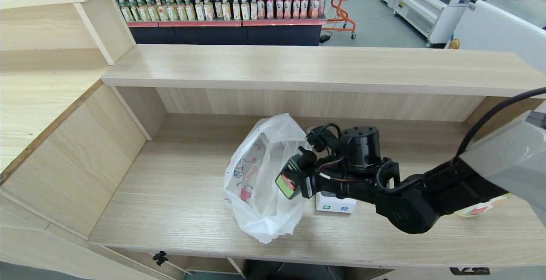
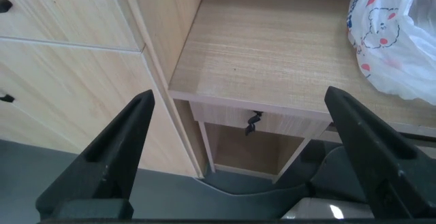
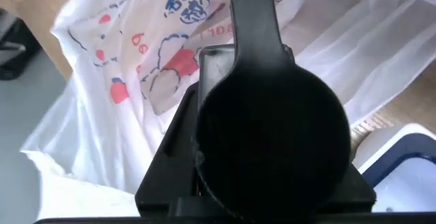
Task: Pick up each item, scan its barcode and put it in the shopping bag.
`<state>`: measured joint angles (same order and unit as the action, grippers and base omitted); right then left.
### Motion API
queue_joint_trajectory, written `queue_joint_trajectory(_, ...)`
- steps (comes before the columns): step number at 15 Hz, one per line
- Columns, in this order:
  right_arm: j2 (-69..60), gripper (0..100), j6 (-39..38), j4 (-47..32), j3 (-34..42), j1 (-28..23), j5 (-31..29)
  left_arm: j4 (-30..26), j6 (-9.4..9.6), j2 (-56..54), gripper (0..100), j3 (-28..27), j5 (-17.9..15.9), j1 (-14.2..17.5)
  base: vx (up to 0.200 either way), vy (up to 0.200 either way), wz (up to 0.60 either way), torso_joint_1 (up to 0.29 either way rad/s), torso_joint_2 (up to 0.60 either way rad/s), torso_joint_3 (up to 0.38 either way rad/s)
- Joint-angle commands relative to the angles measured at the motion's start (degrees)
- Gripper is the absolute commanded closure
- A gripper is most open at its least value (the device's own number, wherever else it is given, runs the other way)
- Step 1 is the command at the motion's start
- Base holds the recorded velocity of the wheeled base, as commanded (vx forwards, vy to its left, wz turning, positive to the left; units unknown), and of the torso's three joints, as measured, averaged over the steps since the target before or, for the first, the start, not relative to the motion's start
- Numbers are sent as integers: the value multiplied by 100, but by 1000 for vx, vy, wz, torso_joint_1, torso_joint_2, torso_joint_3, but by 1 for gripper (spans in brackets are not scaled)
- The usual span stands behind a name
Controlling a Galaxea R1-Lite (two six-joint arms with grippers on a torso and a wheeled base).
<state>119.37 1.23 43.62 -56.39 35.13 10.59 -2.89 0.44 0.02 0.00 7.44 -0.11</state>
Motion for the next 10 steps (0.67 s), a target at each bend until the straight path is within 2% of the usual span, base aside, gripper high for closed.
queue_joint_trajectory(1, 403, 100, 334, 50, -135, 37, -5, -1, 0, -2, 0, 0, 3, 11, 0, 0, 0, 0, 0, 0)
queue_joint_trajectory(3, 640, 100, 800, 288, -153, 2, -13, -1, 0, -2, 0, 0, 3, 2, 0, 0, 0, 0, 0, 0)
queue_joint_trajectory(7, 886, 100, 958, 507, -223, -6, -31, -1, 0, -2, 0, 0, 3, 2, 0, 0, 0, 0, 0, 0)
queue_joint_trajectory(8, 921, 0, 958, 507, -284, -6, -22, -1, 0, -2, 0, 0, 3, 2, 0, 0, 0, 0, 0, 0)
queue_joint_trajectory(10, 895, 0, 721, 507, -478, 2, -13, -1, 0, -2, 0, 0, 3, 2, 0, 0, 0, 0, 0, 0)
